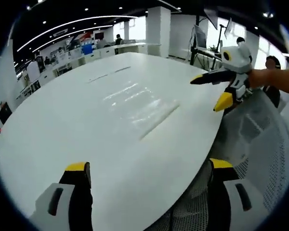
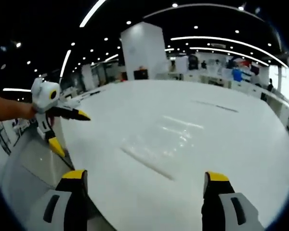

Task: Open the resealable bag by pulling the two sides of the seal apart until the entire bag opening is separated and visibly accessible.

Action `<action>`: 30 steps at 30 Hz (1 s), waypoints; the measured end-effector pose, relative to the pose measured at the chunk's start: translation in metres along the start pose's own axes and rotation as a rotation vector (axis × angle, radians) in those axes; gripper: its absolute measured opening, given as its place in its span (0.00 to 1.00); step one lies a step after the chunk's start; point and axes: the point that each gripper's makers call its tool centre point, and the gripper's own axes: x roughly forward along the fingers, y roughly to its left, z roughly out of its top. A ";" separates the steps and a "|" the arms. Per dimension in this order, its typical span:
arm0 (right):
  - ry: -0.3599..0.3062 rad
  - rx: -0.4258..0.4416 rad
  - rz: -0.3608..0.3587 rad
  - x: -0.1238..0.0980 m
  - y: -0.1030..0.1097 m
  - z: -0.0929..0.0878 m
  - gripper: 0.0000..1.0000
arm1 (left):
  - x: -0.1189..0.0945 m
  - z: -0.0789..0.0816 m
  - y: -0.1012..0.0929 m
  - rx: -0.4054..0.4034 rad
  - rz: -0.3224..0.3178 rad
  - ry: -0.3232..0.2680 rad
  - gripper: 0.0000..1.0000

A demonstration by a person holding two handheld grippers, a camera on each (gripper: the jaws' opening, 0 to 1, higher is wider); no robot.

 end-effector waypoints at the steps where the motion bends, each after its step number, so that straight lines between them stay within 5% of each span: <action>1: 0.000 0.001 -0.003 -0.001 -0.001 -0.001 1.00 | 0.000 0.000 0.000 -0.001 0.002 -0.001 0.99; 16: 0.003 -0.009 -0.028 -0.001 -0.001 -0.010 1.00 | 0.001 -0.017 0.007 -0.020 0.051 -0.001 0.98; 30: 0.018 -0.007 -0.042 -0.005 -0.005 -0.015 1.00 | 0.004 -0.019 0.002 -0.017 0.032 0.008 0.97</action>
